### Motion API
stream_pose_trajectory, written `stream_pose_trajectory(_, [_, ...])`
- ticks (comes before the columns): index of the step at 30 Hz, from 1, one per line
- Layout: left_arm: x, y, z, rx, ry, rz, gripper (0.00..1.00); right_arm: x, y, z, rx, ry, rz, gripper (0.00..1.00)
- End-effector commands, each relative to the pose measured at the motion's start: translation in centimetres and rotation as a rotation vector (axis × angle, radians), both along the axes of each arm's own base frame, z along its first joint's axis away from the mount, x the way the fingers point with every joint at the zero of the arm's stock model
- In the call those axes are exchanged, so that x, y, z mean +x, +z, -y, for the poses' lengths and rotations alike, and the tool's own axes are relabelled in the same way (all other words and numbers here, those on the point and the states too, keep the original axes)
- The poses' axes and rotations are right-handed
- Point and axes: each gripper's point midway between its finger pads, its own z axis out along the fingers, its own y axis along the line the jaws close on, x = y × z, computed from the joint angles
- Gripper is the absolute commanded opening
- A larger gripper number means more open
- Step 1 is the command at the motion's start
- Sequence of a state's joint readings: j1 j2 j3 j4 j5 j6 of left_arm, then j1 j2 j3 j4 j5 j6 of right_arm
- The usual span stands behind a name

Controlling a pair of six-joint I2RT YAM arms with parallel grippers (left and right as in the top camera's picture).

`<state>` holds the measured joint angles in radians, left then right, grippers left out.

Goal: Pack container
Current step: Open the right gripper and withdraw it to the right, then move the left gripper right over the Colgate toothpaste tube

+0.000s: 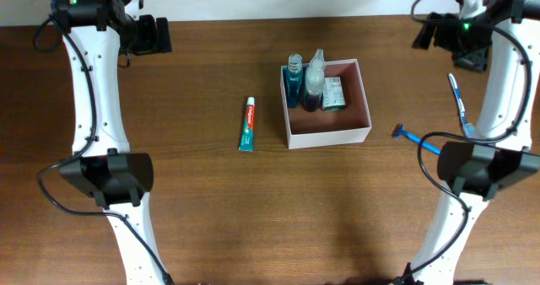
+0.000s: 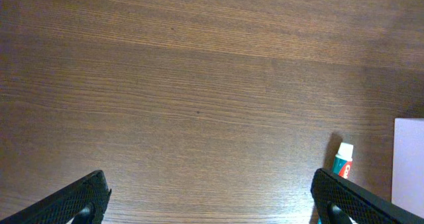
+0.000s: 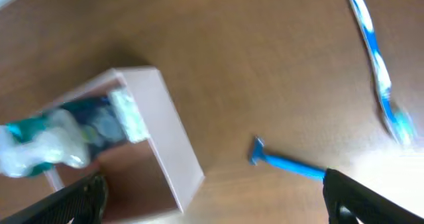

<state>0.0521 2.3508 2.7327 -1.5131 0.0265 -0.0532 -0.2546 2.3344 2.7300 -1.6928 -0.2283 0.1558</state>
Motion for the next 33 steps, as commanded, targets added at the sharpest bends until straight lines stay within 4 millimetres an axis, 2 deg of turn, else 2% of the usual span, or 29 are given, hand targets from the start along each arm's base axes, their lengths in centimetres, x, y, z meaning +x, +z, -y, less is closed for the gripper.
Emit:
stream_pose_trajectory(1, [0.1,-0.2,0.1,-0.011,0.007,-0.002,0.99,-4.4,1.6,3.5,-0.091,-0.134,-0.067,0.99])
stream_pose_trajectory(4, [0.1,-0.2,0.1,-0.011,0.007,-0.002,0.99,-8.4,0.7,5.0,-0.076,-0.19,-0.16,0.99])
stream_pose_trajectory(8, [0.2,-0.1,0.1,-0.012,0.007,0.002,0.99,-12.1,-0.8,5.4,-0.009,-0.226,-0.245,0.99])
stream_pose_trajectory(13, [0.5,0.1,0.1,-0.011,0.007,0.017,0.99,-14.3,-3.2,5.6,0.031,-0.252,-0.35,0.99])
stream_pose_trajectory(15, [0.5,0.1,0.3,-0.025,0.0,0.018,1.0,-14.4,-3.4,5.6,0.031,-0.251,-0.355,0.99])
stream_pose_trajectory(22, [0.0,-0.1,1.0,-0.063,-0.017,-0.004,0.99,-12.6,-3.5,6.5,0.001,-0.257,-0.276,0.99])
stream_pose_trajectory(30, [-3.6,-1.5,1.4,-0.078,-0.016,-0.161,0.99,-12.3,-3.5,6.6,-0.002,-0.261,-0.266,0.99])
stream_pose_trajectory(31, [-3.9,-1.6,1.8,-0.09,-0.031,-0.175,0.99,-12.3,-3.5,6.6,-0.002,-0.261,-0.266,0.99])
stream_pose_trajectory(33, [-4.1,-1.7,3.9,-0.186,-0.096,-0.182,0.99,-12.3,-3.5,6.7,-0.003,-0.261,-0.263,0.99])
